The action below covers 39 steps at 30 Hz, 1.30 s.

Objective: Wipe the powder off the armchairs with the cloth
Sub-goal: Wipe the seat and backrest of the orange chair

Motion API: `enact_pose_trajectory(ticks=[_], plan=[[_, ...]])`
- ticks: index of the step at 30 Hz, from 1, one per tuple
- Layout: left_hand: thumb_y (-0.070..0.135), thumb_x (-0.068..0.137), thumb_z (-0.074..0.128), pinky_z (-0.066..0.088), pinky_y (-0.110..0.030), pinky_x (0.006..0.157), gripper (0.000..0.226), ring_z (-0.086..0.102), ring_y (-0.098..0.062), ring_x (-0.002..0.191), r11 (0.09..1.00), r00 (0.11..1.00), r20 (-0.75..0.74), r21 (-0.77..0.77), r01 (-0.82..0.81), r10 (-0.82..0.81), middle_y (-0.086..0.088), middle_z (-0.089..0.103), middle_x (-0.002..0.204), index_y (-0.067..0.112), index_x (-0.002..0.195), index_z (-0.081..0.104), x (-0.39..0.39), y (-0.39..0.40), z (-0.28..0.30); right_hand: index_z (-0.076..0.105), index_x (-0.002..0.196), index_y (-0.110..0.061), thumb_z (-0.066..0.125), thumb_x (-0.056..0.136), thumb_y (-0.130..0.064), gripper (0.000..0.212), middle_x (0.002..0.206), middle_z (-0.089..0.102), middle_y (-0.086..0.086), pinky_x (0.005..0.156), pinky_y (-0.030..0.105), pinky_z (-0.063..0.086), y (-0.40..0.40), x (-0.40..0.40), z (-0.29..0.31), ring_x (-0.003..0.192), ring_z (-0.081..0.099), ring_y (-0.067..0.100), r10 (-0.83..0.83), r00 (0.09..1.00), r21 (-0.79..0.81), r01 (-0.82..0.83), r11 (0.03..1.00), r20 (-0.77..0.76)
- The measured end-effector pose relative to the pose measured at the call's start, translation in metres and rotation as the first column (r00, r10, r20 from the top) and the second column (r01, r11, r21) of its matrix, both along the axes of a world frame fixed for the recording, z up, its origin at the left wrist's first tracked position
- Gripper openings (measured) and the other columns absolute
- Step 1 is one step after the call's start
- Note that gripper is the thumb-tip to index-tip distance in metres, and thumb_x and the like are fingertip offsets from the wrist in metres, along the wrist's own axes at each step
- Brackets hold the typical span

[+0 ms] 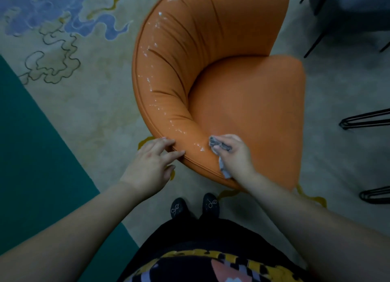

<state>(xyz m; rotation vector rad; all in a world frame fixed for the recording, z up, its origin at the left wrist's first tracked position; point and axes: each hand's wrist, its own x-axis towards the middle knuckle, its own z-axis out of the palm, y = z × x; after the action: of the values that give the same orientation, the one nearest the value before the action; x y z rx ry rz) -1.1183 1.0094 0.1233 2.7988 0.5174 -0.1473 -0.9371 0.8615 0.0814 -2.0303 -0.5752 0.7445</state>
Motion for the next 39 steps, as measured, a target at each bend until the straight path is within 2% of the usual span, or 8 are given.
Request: enact_pose_trajectory(ticks=[5,11,16,20,24,31,36,39], plan=[[0.019,0.074,0.078,0.041,-0.050,0.101,0.052,0.047,-0.035,0.127,0.994,0.997,-0.005,-0.079,-0.075,0.075,-0.010,0.055,0.132,0.027,0.123,0.064,0.001,-0.005,-0.002,0.070,0.114,-0.021,0.065,0.085,0.002,0.037,0.108,0.053,-0.012,0.094,0.009,0.038,0.028,-0.025,0.005,0.107,0.050,0.004,0.206,0.975,0.100,-0.214,0.972,0.084],[0.023,0.084,0.070,0.039,-0.045,0.105,0.042,0.045,-0.030,0.126,0.965,0.969,0.053,-0.114,-0.236,0.243,-0.005,0.049,0.136,0.027,0.125,0.062,0.005,0.000,0.002,0.067,0.117,-0.009,0.064,0.087,0.001,0.032,0.101,0.052,-0.005,0.079,-0.002,0.034,0.034,-0.001,-0.001,0.094,0.054,0.007,0.012,1.000,0.061,-0.012,0.998,-0.003],[0.034,0.091,0.060,0.020,-0.036,0.115,0.072,0.018,-0.024,0.142,0.655,0.667,0.063,-0.276,-0.703,0.743,-0.004,0.019,0.156,0.017,0.151,0.023,0.035,0.009,-0.003,0.066,0.118,-0.016,0.065,0.087,-0.002,0.034,0.103,0.049,-0.011,0.083,-0.003,0.033,0.037,-0.016,-0.002,0.096,0.048,-0.018,0.084,0.996,0.115,-0.083,0.990,-0.004],[0.031,0.100,0.044,0.003,-0.023,0.111,0.072,0.003,-0.022,0.147,0.449,0.480,0.037,-0.423,-0.787,0.876,-0.006,-0.004,0.161,0.010,0.153,0.001,0.062,0.019,-0.023,0.062,0.123,-0.016,0.063,0.090,-0.004,0.036,0.102,0.047,-0.018,0.085,-0.004,0.031,0.068,-0.004,-0.012,0.096,0.050,-0.009,0.033,0.999,0.142,-0.029,0.989,-0.027],[0.024,0.104,0.031,0.007,-0.013,0.102,0.059,0.016,-0.021,0.145,0.262,0.288,0.054,-0.596,-0.759,0.956,-0.009,0.012,0.160,0.010,0.153,0.001,0.085,0.017,-0.043,0.059,0.115,-0.033,0.062,0.089,-0.002,0.040,0.105,0.049,-0.017,0.086,0.001,0.035,0.062,0.000,-0.016,0.098,0.051,-0.012,0.087,0.996,0.193,-0.080,0.978,-0.029],[0.021,0.104,0.028,0.007,0.004,0.097,0.052,0.026,-0.021,0.141,0.303,0.209,0.224,-0.590,-0.748,0.952,-0.010,0.026,0.156,0.012,0.153,0.013,0.082,0.014,-0.070,0.063,0.122,-0.027,0.055,0.087,-0.027,0.036,0.109,0.054,-0.005,0.096,0.022,0.042,0.069,0.000,-0.030,0.108,0.054,0.013,0.306,0.927,0.238,-0.354,0.904,0.217],[0.025,0.101,0.027,0.008,0.009,0.095,0.053,0.029,-0.017,0.139,0.324,0.181,0.287,-0.604,-0.729,0.941,-0.009,0.030,0.154,0.012,0.152,0.018,0.080,0.014,-0.076,0.060,0.119,-0.028,0.059,0.087,-0.017,0.033,0.107,0.053,-0.007,0.091,0.009,0.038,0.075,0.006,-0.029,0.103,0.051,-0.003,0.286,0.943,0.283,-0.325,0.903,0.171],[0.023,0.102,0.029,0.010,0.008,0.095,0.051,0.028,-0.005,0.133,0.318,0.157,0.300,-0.624,-0.714,0.941,-0.007,0.032,0.153,0.013,0.152,0.021,0.080,0.013,-0.076,0.063,0.121,-0.028,0.055,0.086,-0.023,0.036,0.112,0.053,-0.010,0.092,0.017,0.040,0.034,-0.003,-0.025,0.110,0.051,0.004,0.369,0.898,0.243,-0.424,0.872,0.242]])
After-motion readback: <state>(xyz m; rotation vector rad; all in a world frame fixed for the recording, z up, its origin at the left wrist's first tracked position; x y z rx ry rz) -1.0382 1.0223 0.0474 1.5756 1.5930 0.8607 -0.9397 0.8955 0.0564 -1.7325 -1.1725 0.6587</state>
